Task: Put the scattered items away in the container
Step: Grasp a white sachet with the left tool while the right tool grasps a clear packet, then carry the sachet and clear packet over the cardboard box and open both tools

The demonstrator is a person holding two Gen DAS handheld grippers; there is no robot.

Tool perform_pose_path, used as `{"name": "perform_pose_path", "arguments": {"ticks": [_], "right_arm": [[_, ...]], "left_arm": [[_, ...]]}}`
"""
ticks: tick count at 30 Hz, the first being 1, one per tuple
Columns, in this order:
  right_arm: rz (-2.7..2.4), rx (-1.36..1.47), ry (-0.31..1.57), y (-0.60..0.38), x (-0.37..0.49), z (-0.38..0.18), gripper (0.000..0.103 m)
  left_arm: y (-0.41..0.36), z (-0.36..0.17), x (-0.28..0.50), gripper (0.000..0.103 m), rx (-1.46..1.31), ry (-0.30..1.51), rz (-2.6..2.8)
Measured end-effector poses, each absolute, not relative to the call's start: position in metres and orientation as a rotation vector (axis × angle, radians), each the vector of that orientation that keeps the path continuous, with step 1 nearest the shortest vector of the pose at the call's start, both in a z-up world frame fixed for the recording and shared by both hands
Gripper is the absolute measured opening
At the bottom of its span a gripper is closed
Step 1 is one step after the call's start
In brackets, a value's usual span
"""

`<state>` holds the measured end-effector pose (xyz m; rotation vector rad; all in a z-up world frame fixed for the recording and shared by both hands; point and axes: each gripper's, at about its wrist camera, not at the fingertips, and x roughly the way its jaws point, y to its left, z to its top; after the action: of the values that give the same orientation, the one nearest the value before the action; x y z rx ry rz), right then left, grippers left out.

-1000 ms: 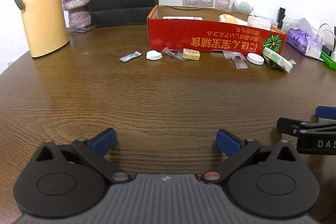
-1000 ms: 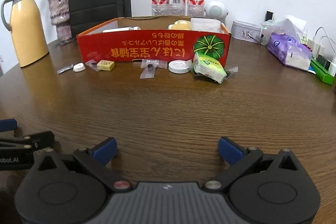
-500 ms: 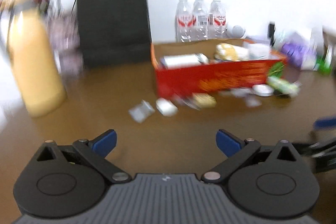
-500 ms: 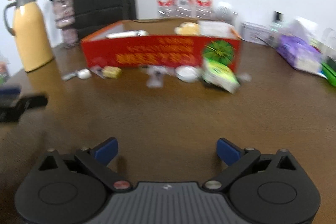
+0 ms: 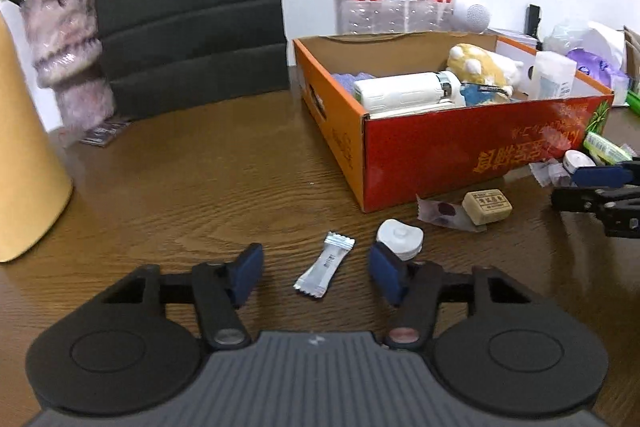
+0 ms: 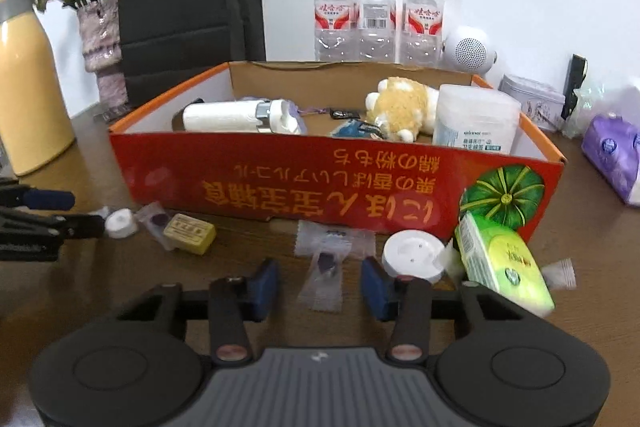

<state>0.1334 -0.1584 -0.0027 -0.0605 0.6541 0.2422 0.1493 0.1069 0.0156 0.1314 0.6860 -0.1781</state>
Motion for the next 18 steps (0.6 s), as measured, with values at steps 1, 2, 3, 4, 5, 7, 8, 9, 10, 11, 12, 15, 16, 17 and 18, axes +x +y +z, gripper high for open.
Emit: {"name": "perform_pose_path", "arguments": {"ticks": [1,2,3,4,5,7,8,9,10,11,12,15,16,17,18], "right_arm": [[0.248,-0.059,0.653,-0.159,0.134,-0.003,0.044],[0.250,-0.055,0.653,-0.159,0.134,-0.002,0.044],[0.248,-0.054,0.653,-0.160,0.134,-0.002,0.041],[0.245,-0.053,0.651,-0.160,0.134,-0.002,0.035],[0.242,-0.052,0.650,-0.160,0.133,-0.001,0.030],[0.243,-0.053,0.648,-0.161,0.133,-0.001,0.018],[0.247,-0.056,0.648,-0.160,0.133,-0.001,0.017],[0.252,-0.061,0.647,-0.160,0.132,-0.001,0.017],[0.258,-0.064,0.647,-0.159,0.132,-0.001,0.016],[0.264,-0.064,0.647,-0.159,0.131,-0.001,0.016],[0.270,-0.064,0.646,-0.159,0.130,0.000,0.015],[0.285,-0.052,0.647,-0.160,0.128,0.000,0.013],[0.290,-0.046,0.647,-0.161,0.127,0.000,0.013],[0.296,-0.038,0.647,-0.162,0.127,0.000,0.012],[0.301,-0.030,0.647,-0.163,0.126,0.000,0.011]], "left_arm": [[0.108,0.016,0.150,0.050,0.118,0.689,-0.189],[0.110,0.016,0.151,0.047,0.103,0.694,-0.200],[0.110,0.016,0.151,0.039,0.091,0.699,-0.214],[0.110,0.016,0.150,0.032,0.095,0.699,-0.222],[0.107,0.017,0.149,0.028,0.102,0.696,-0.230],[0.102,0.016,0.146,0.012,0.134,0.682,-0.227],[0.097,0.016,0.145,0.012,0.156,0.676,-0.212],[0.093,0.016,0.145,0.012,0.172,0.671,-0.200],[0.091,0.016,0.145,0.012,0.174,0.668,-0.190],[0.090,0.016,0.144,0.011,0.169,0.668,-0.184],[0.091,0.016,0.144,0.011,0.161,0.670,-0.175],[0.091,0.019,0.138,0.010,0.126,0.675,-0.127],[0.091,0.021,0.135,0.010,0.116,0.666,-0.102],[0.088,0.024,0.130,0.010,0.117,0.648,-0.069],[0.085,0.030,0.125,0.010,0.124,0.618,-0.037]]}}
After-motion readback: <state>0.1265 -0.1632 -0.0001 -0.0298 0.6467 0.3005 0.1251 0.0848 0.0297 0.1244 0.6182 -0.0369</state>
